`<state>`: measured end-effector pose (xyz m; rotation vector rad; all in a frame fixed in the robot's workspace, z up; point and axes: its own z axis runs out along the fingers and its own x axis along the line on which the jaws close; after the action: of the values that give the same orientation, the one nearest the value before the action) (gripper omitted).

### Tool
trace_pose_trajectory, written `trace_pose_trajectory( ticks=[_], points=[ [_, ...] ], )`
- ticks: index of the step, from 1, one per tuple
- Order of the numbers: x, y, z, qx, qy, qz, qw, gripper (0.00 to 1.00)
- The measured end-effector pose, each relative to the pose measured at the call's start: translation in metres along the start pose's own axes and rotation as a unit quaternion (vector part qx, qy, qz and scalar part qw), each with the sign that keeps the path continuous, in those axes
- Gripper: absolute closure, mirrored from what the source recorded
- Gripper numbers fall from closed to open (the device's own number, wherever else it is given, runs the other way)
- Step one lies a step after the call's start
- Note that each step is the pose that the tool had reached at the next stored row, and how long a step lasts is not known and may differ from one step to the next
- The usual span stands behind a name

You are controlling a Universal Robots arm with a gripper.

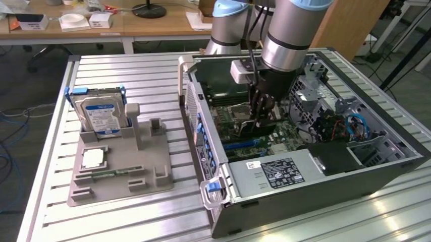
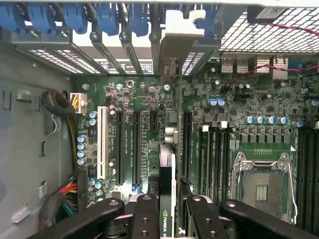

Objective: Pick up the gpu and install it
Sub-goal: 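Insert the gpu into the slot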

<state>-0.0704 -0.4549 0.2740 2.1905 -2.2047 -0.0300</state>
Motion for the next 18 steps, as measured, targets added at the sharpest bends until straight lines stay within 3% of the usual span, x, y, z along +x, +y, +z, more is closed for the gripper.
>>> trace_pose_trajectory(
  ticks=[18],
  points=[
    [-0.0005, 0.0053, 0.0089, 0.0002, -0.0002, 0.000, 1.0000, 0.74]
  ],
)
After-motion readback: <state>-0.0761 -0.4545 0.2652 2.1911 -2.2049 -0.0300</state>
